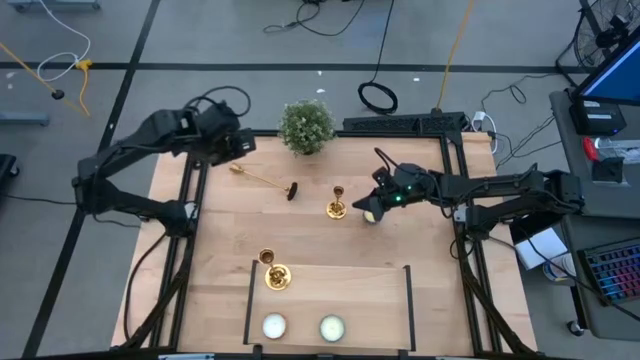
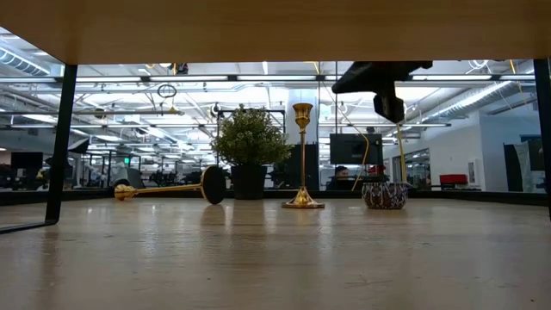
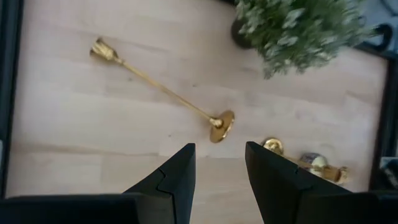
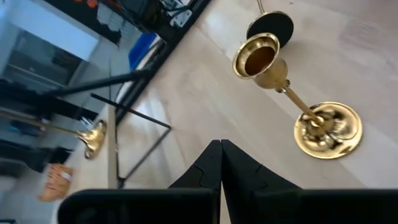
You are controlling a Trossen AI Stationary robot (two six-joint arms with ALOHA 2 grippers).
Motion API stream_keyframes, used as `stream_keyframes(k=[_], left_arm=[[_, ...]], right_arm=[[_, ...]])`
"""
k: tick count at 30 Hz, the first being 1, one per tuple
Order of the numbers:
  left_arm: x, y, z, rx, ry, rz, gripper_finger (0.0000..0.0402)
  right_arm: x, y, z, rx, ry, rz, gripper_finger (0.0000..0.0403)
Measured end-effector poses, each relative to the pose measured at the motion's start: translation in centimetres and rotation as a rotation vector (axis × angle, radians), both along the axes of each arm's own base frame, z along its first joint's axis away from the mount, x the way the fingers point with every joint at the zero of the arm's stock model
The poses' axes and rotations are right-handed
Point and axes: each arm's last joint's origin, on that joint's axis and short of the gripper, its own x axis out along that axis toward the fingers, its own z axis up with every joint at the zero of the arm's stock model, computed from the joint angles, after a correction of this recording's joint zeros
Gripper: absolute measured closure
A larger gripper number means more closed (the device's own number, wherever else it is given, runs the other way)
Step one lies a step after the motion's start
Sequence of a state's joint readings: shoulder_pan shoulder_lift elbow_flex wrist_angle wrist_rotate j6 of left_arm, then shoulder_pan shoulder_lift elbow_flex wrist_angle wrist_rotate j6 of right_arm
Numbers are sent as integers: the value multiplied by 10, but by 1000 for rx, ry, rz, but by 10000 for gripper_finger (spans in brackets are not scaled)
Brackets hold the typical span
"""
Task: Pick & Place candle stick holders
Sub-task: Put the right gold candle stand on the shelf
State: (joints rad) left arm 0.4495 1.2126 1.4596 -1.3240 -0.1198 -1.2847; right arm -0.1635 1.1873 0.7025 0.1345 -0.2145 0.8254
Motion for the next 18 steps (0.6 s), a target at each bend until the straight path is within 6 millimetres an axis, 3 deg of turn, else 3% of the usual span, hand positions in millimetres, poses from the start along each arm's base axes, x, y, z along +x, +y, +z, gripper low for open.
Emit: stream_keyframes(k=[9,18], left_arm=[[-4,14,-52,-215,77,42,257],[2,36,-102,-382,-113,117,256]], right_arm=[[-1,0,-2,-50,16,19,403],[0,0,0,-67,-4,25,403]])
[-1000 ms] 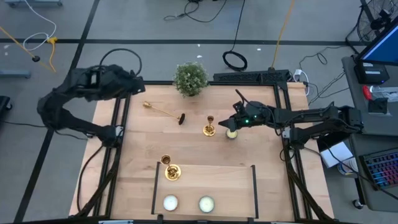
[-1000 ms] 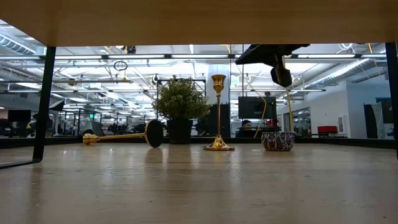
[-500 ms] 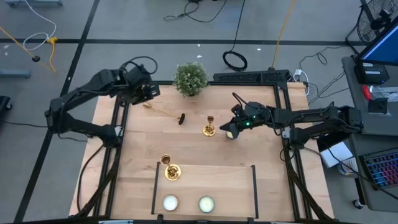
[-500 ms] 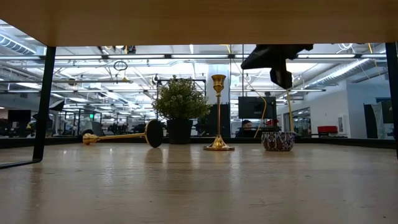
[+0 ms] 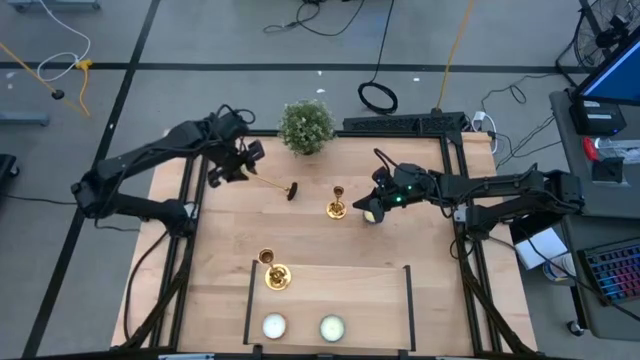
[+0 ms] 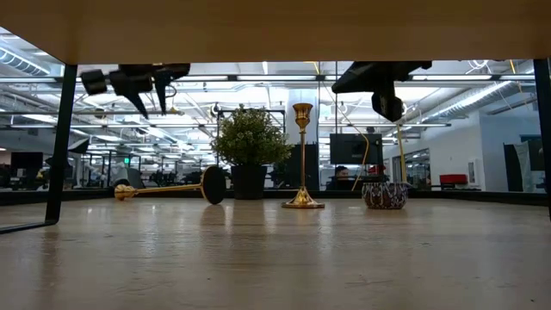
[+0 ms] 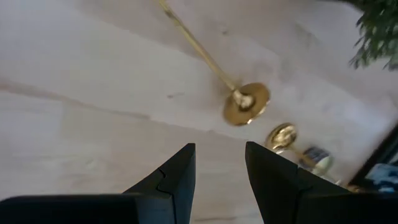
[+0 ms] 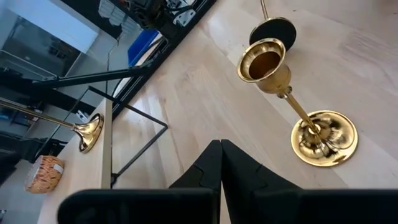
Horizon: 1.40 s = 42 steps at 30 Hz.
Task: Pick & Place candle stick holders
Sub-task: Put the right gold candle stand on the shelf
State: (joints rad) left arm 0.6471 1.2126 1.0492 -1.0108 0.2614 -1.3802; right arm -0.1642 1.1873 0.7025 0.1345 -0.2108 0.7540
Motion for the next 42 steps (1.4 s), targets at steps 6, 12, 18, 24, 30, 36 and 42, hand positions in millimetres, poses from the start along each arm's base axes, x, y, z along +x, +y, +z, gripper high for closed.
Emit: stream_keyframes(k=[6,12,18,24,30,36,42], left_arm=[[3,3,-12,21,-29,4,256],[2,-1,-17,29,-3,-59,256],[3,-2,-17,67,29,-66,256],[4,1,-21,67,62,-11,256],[15,7,-36,-38,82,8,256],[25,12,-53,-82,123,-41,256],[31,9,-53,-65,101,-63,256]], right_arm=[[-1,0,-1,-17,11,5,403],[-2,-2,-5,-116,54,-23,403],[-2,-4,-4,-133,47,-39,401],[-2,-4,-4,-141,48,-56,402],[-2,-4,-4,-135,48,-59,400],[-1,-4,-5,-151,51,-47,399],[5,-4,-18,-219,110,3,383]])
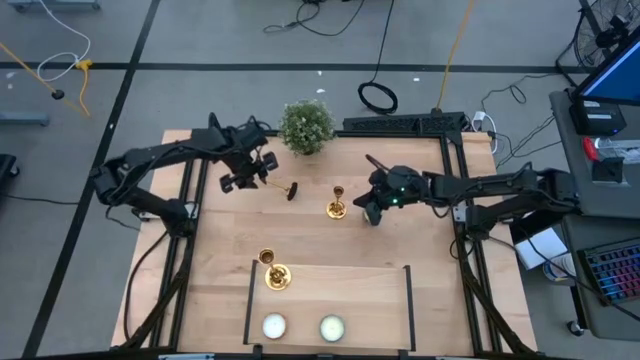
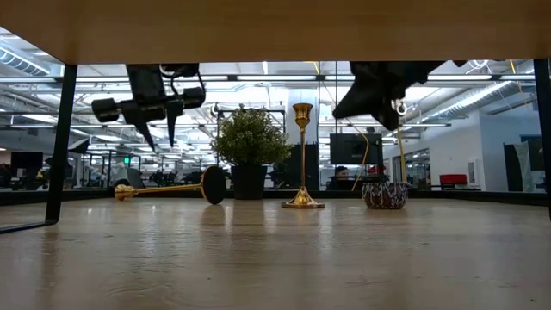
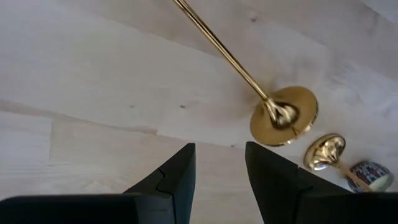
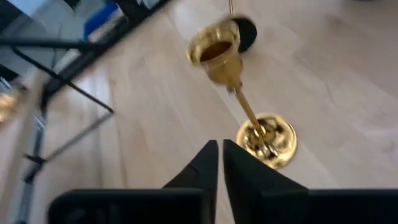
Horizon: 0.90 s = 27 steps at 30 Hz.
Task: Pick & Place candle stick holders
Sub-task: Put the right gold candle stand on the shelf
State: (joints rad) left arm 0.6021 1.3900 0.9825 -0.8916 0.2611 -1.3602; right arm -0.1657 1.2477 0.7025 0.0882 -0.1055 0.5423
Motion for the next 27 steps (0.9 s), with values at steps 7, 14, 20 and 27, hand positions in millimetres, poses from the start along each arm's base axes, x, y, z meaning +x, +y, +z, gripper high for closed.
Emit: stream_keyframes(k=[7,14,20,27], left_arm=[[3,-9,4,11,-14,-41,256],[8,-24,9,33,-42,-124,256],[10,-37,16,44,-68,-168,256],[8,-43,21,51,-83,-178,256]], right_arm=[[13,7,-15,-64,24,72,276],[19,10,-16,-259,13,42,185],[22,6,-26,-313,61,32,163],[37,6,-40,-319,13,34,170]])
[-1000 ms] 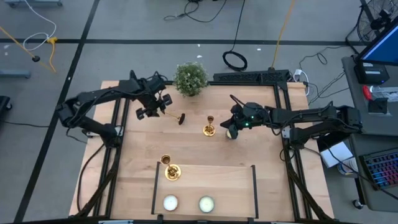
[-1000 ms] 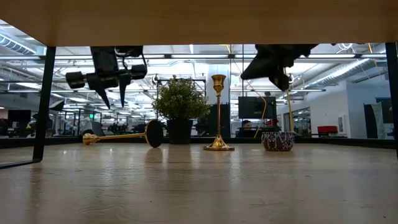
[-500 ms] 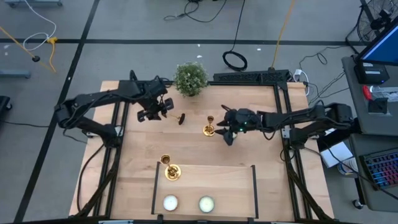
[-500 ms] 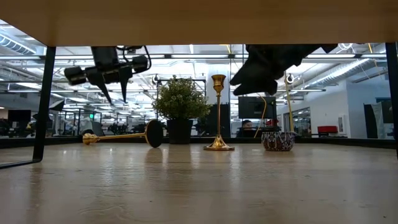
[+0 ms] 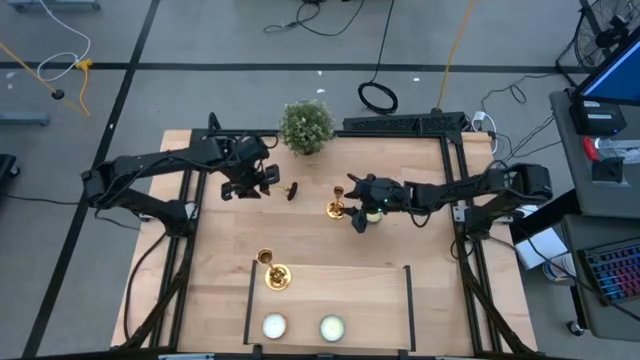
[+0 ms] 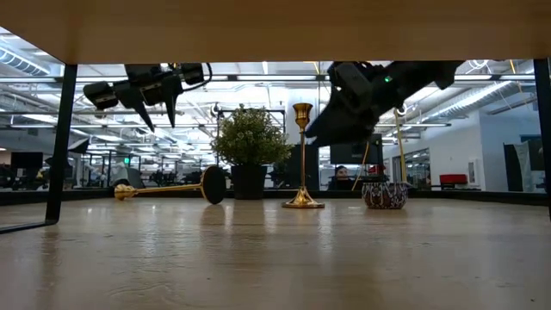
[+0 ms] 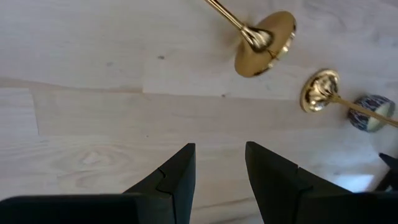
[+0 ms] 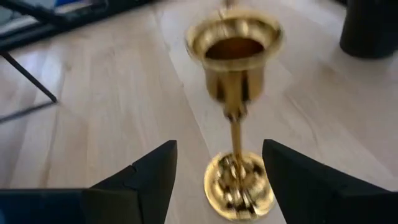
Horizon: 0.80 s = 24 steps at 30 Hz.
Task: Pick & Place candle stick holders
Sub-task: Put the right gold candle stand on the shelf
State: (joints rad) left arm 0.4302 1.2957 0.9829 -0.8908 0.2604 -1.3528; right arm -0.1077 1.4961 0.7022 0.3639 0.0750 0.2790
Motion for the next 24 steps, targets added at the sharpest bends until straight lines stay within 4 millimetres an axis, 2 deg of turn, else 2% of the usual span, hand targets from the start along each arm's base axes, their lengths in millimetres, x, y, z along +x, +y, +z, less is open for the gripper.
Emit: stream_keyframes(k=[10,24], left_arm=[[-5,-4,9,35,-28,5,256],[-3,-11,10,33,-31,-18,256]], right_arm=[[4,-1,-8,19,4,-15,177],[20,-3,-22,81,-78,-47,203]])
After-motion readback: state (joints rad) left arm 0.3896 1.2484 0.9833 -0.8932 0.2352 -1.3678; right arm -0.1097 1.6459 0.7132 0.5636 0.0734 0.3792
